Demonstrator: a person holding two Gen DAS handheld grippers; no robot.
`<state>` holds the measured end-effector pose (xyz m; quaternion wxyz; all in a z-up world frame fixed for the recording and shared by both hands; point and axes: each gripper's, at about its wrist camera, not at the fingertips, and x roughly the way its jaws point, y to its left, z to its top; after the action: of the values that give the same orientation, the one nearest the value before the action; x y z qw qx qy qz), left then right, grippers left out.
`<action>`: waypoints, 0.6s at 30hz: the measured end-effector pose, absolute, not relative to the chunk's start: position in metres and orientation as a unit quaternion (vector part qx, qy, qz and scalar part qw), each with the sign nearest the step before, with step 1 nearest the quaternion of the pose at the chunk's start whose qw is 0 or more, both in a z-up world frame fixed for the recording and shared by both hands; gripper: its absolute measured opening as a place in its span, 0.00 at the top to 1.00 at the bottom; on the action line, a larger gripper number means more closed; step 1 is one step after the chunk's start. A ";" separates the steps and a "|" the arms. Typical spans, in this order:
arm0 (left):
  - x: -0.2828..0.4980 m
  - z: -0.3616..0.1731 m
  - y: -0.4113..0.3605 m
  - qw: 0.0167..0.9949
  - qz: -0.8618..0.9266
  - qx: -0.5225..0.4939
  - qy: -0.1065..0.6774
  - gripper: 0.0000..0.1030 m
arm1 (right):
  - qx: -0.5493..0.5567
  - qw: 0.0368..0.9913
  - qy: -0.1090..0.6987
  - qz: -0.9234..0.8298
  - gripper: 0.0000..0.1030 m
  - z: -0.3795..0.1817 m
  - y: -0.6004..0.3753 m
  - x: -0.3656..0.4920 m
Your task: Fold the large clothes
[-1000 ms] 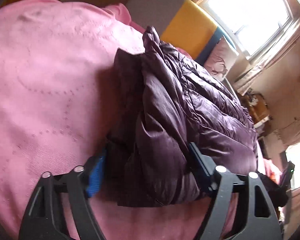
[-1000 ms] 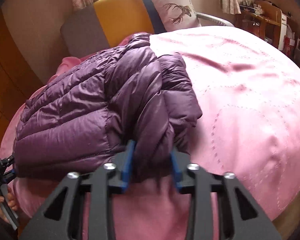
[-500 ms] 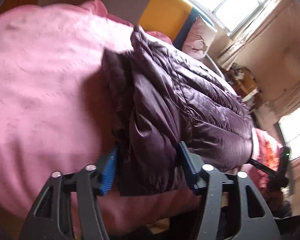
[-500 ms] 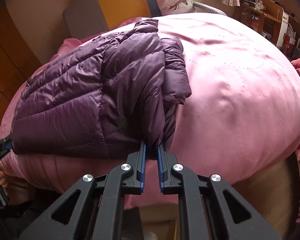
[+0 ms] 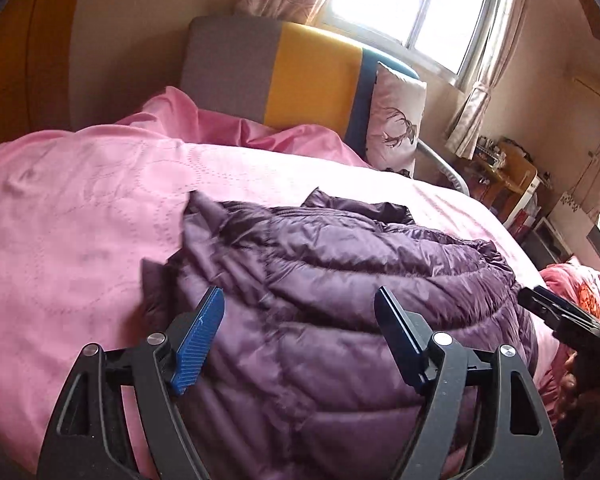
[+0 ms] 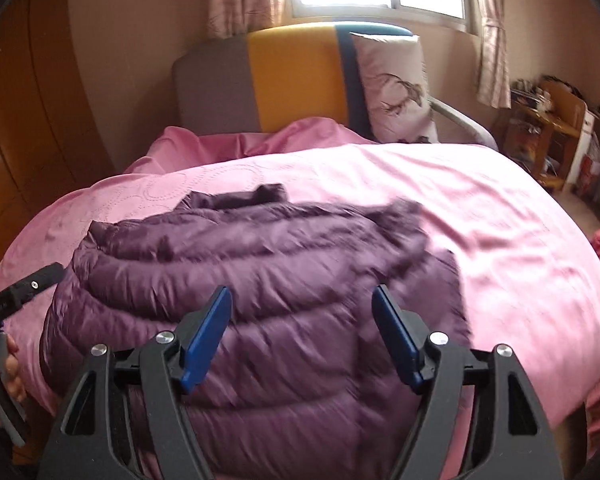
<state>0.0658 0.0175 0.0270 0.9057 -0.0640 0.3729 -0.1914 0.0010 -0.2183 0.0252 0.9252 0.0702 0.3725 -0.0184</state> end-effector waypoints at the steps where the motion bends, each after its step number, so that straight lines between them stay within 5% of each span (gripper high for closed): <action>1: 0.071 0.026 0.011 0.906 -0.191 -0.057 0.374 0.21 | 0.060 0.925 0.374 -0.019 0.26 0.022 -0.210 0.014; 18: 0.092 -0.012 -0.039 0.893 -0.208 -0.007 0.399 0.20 | 0.046 0.913 0.401 -0.063 0.11 -0.055 -0.235 0.043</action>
<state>0.0917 -0.0389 -0.0124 0.8933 -0.0072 0.3986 -0.2076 0.0429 -0.2350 -0.0550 0.9130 0.0460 0.4005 -0.0628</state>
